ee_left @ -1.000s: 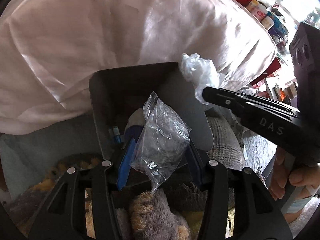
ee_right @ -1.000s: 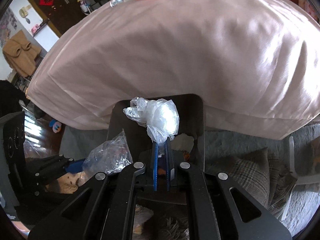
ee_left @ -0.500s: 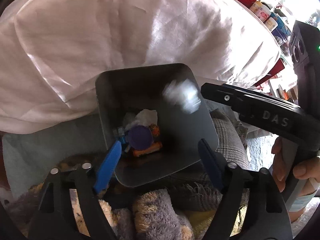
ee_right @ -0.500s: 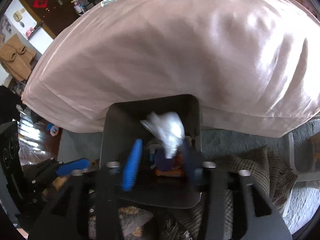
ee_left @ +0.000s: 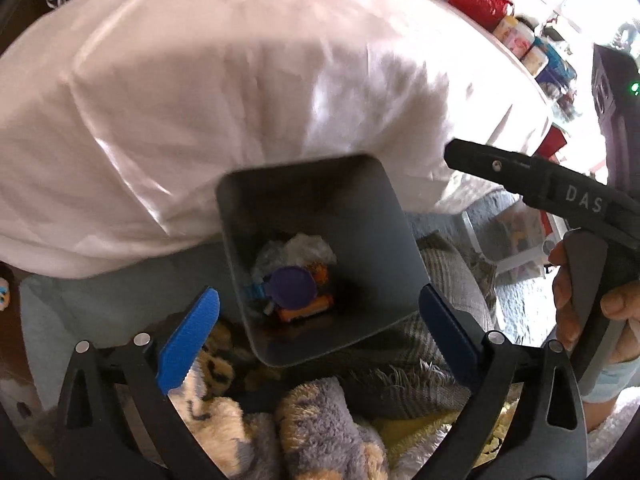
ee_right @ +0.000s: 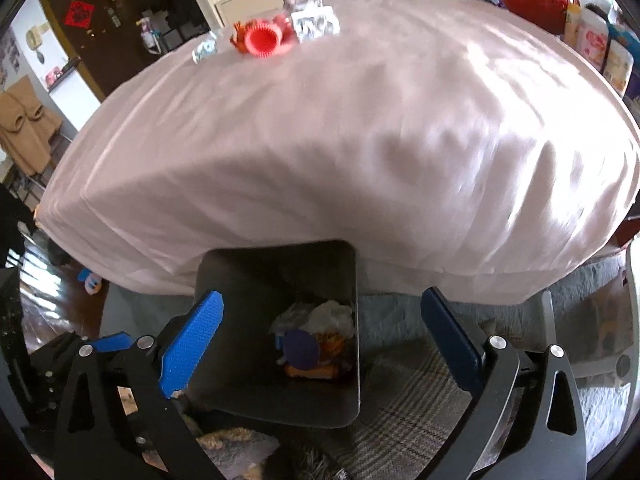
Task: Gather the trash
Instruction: 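Grasp the clear blue-trimmed plastic piece with the left tool while the right tool grasps crumpled silver foil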
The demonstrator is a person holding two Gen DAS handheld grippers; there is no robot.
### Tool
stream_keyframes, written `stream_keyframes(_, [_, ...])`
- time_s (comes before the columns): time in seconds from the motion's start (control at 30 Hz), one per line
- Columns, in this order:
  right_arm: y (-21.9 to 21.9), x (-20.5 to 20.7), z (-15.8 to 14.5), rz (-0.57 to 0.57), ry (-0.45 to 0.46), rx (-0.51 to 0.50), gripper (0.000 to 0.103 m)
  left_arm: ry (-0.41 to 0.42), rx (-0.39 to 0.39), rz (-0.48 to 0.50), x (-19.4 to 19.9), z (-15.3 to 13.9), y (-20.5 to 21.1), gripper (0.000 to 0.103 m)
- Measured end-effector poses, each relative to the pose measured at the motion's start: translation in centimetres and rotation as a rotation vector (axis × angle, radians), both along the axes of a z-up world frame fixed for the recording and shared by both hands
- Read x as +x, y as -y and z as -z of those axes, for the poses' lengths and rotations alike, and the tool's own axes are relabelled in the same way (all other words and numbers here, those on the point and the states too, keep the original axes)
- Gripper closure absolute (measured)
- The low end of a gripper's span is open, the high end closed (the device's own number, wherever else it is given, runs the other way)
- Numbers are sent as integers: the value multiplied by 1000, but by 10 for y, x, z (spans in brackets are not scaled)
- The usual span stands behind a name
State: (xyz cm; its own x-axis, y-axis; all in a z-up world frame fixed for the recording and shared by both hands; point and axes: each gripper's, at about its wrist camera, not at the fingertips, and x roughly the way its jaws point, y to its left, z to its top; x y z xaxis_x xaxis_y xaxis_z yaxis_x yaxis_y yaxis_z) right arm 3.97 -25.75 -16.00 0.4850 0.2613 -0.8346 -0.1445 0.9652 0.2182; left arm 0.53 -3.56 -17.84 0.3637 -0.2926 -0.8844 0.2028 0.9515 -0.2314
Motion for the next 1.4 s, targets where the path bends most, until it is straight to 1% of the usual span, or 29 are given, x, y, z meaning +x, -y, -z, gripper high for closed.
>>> stream_keyframes(0.17, [3, 6, -32, -14, 77, -14, 4, 80, -16, -80, 5, -39, -25, 8])
stream_keyframes(0.27, [6, 13, -50, -23, 121, -26, 4, 124, -14, -100, 11, -59, -37, 8])
stream_keyframes(0.4, [7, 24, -71, -24, 178, -47, 4, 192, 25, -105, 26, -84, -46, 8])
stream_keyframes(0.5, [6, 37, -82, -17, 206, -53, 4, 220, 36, -100, 41, -97, -51, 8])
stream_keyframes(0.63, [5, 59, -88, -5, 223, -56, 4, 242, 36, -97, 67, -109, -56, 8])
stream_keyframes(0.73, [1, 75, -90, -1, 227, -57, 4, 248, 35, -102, 89, -112, -60, 8])
stream_keyframes(0.87, [-5, 96, -85, -6, 221, -49, 4, 259, 43, -105, 119, -111, -63, 8])
stream_keyframes(1.07, [-20, 132, -75, -19, 207, -29, 4, 250, 56, -115, 165, -101, -64, 8])
stream_keyframes(1.23, [-24, 167, -70, 7, 215, -16, 4, 248, 67, -125, 202, -91, -68, 8])
stream_keyframes(1.4, [-27, 201, -68, 33, 234, -23, 4, 237, 75, -141, 245, -79, -73, 8])
